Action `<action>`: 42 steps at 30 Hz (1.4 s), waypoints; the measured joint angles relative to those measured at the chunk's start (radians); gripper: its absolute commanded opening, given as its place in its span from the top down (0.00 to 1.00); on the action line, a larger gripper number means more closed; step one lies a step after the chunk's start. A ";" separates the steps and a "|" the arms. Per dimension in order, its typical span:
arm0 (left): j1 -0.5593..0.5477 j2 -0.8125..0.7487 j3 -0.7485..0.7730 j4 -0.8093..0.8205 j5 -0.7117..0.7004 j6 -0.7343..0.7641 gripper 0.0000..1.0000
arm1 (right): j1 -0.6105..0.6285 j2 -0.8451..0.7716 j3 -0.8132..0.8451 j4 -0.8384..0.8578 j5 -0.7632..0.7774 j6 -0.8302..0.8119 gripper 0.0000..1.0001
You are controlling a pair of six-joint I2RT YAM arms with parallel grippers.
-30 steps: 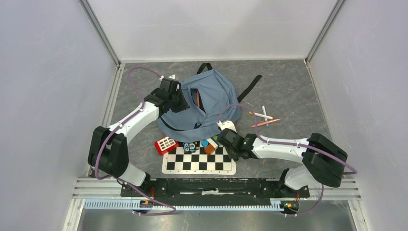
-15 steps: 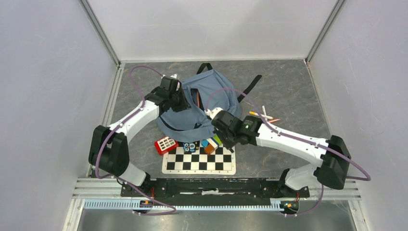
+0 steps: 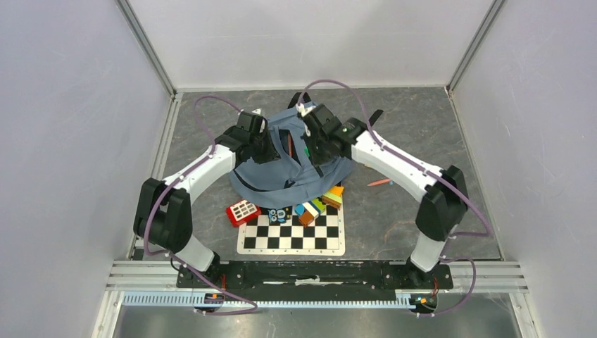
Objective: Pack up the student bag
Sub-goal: Pick up the stationery from the center of the board, then place the stationery in the student bag.
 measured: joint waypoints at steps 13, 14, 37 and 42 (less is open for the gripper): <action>0.012 0.092 0.119 0.053 0.005 -0.050 0.55 | -0.064 0.277 0.317 0.081 -0.154 -0.031 1.00; 0.014 0.102 0.129 0.055 0.004 -0.053 0.55 | -0.064 0.282 0.317 0.083 -0.153 -0.034 1.00; 0.026 0.243 0.185 0.041 -0.061 -0.071 0.98 | -0.079 0.404 0.403 0.113 -0.172 -0.063 1.00; 0.028 0.216 0.150 0.064 -0.059 -0.071 0.98 | -0.079 0.412 0.403 0.115 -0.166 -0.009 1.00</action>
